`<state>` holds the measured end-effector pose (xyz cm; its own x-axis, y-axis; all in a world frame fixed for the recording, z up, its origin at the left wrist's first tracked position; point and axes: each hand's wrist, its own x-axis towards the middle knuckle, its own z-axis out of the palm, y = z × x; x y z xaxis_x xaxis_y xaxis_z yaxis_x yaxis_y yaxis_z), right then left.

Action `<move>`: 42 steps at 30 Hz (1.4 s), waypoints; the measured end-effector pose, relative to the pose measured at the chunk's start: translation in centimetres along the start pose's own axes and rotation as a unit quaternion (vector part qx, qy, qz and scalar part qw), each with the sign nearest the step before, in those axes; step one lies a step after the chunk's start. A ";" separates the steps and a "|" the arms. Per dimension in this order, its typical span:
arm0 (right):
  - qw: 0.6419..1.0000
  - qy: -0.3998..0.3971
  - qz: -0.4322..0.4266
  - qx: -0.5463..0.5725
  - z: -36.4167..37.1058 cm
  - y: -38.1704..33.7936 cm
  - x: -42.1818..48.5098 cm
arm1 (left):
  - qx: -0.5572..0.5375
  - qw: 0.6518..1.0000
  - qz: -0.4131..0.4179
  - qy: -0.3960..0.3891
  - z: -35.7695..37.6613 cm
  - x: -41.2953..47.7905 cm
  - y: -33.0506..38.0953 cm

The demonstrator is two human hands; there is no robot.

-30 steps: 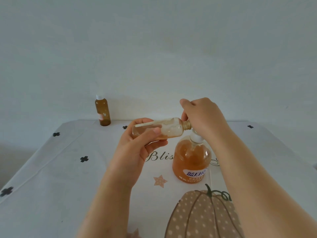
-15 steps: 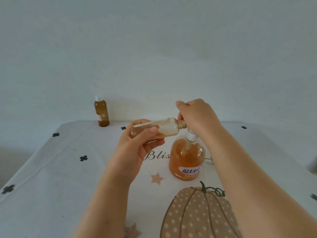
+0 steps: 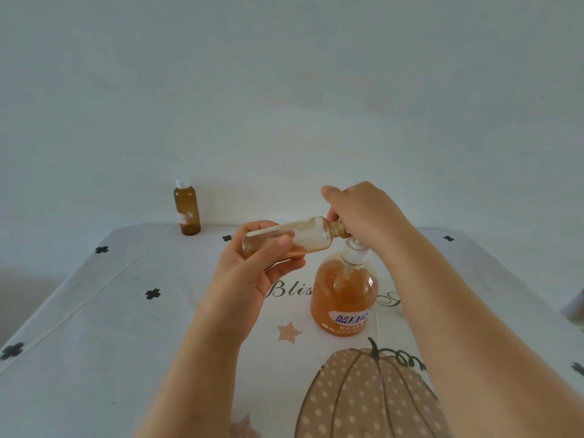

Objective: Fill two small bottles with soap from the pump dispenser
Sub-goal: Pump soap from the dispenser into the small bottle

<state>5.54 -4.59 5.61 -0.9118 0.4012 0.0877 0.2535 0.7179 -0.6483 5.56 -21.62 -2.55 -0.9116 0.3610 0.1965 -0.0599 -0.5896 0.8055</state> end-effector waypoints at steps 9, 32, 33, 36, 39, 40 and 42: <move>0.998 0.044 -0.030 0.023 0.6 0.8 -0.1 | 0.022 1.000 0.003 0.002 -0.3 0.2 -0.1; 0.996 0.067 -0.024 -0.059 -0.1 0.0 0.1 | -0.008 1.000 -0.011 -0.002 -0.2 0.1 -0.2; 0.996 0.061 -0.022 -0.064 -0.1 -0.1 0.2 | -0.007 1.000 -0.011 -0.001 -0.2 0.1 -0.1; 0.998 0.036 -0.004 -0.049 0.2 0.1 0.3 | -0.008 1.000 -0.011 -0.001 -0.1 0.2 -0.2; 0.999 0.025 0.003 -0.039 0.3 0.3 0.6 | -0.011 1.000 -0.010 -0.004 -0.2 0.1 -0.3; 0.999 0.025 0.002 -0.038 0.3 0.4 0.6 | -0.009 1.000 -0.010 -0.005 -0.2 0.1 -0.3; 0.999 0.028 0.000 -0.030 0.4 0.5 0.7 | -0.003 1.000 -0.008 -0.006 -0.2 0.2 -0.3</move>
<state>4.90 -4.22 5.05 -0.8926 0.4315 0.1307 0.2740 0.7494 -0.6028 5.35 -21.53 -2.84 -0.9052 0.3801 0.1903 -0.0778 -0.5884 0.8048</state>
